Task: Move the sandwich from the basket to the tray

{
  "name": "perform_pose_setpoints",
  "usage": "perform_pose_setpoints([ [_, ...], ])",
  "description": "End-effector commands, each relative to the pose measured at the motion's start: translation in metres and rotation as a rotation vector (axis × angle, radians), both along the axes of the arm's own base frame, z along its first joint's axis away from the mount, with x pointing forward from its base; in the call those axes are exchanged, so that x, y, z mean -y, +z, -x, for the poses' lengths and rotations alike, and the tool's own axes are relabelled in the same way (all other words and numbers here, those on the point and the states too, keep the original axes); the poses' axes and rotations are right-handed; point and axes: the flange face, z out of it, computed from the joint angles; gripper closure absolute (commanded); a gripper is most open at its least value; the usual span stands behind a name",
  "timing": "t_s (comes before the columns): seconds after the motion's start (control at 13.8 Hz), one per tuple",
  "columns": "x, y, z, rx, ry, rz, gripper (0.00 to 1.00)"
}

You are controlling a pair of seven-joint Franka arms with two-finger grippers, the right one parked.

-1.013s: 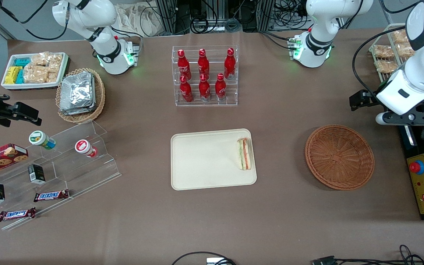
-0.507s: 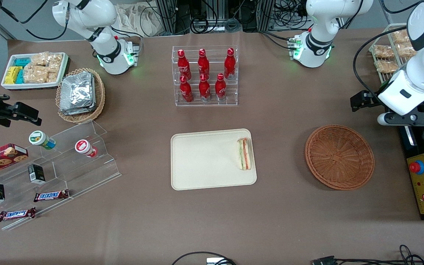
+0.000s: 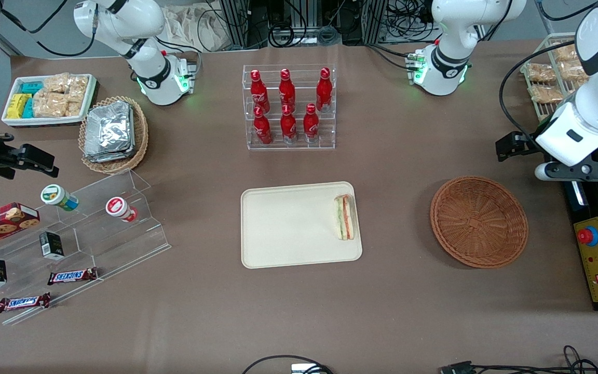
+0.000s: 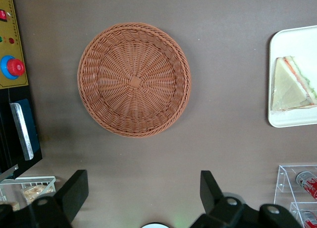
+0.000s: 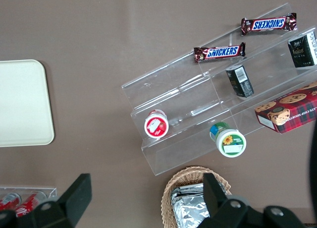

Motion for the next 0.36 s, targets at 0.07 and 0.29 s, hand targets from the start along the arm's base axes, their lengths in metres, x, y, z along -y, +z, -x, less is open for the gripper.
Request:
perform_pose_setpoints([
  [0.07, -0.0007, 0.002, 0.0012, 0.012, 0.012, 0.01, 0.0],
  [0.29, -0.0006, 0.0011, 0.0005, 0.017, 0.012, 0.011, 0.0],
])
